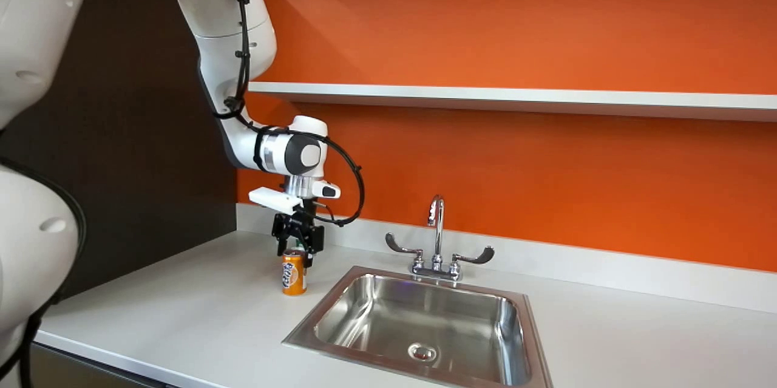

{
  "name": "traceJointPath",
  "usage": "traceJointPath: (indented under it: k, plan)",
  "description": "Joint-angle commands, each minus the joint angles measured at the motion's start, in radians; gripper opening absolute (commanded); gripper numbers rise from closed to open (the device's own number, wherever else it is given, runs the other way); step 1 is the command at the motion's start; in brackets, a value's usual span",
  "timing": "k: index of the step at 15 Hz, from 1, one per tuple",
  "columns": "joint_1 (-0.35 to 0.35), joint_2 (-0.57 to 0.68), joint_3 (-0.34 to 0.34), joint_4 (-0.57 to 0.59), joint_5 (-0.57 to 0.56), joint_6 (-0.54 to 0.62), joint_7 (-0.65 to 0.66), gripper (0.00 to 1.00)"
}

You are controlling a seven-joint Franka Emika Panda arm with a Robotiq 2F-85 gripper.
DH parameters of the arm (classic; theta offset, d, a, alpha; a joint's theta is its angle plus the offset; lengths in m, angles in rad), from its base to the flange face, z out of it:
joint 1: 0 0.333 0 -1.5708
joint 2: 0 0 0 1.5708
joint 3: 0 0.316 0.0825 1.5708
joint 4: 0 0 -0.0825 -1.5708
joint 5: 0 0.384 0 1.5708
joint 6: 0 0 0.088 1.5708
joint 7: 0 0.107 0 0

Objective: Put the can inside the sink

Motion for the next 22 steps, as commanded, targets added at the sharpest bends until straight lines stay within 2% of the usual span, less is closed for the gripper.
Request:
traceJointPath:
  k: [1, 3, 4, 5, 7, 11, 16, 22]
  plan:
    - [0.003, 0.008, -0.006, 0.025, 0.020, -0.034, -0.006, 1.00]
    - [0.003, 0.011, -0.007, 0.027, 0.021, -0.033, -0.005, 1.00]
    - [0.002, 0.013, -0.006, 0.029, 0.024, -0.033, -0.008, 0.96]
    - [0.002, 0.014, -0.007, 0.029, 0.024, -0.033, -0.007, 0.74]
    - [0.002, 0.016, -0.007, 0.032, 0.024, -0.036, -0.008, 0.69]
    - [0.004, 0.014, -0.008, 0.036, 0.023, -0.045, -0.004, 0.38]
    - [0.019, -0.037, -0.015, 0.013, -0.001, -0.053, 0.018, 0.38]
    - [0.038, -0.165, -0.021, -0.017, -0.032, -0.101, 0.049, 0.38]
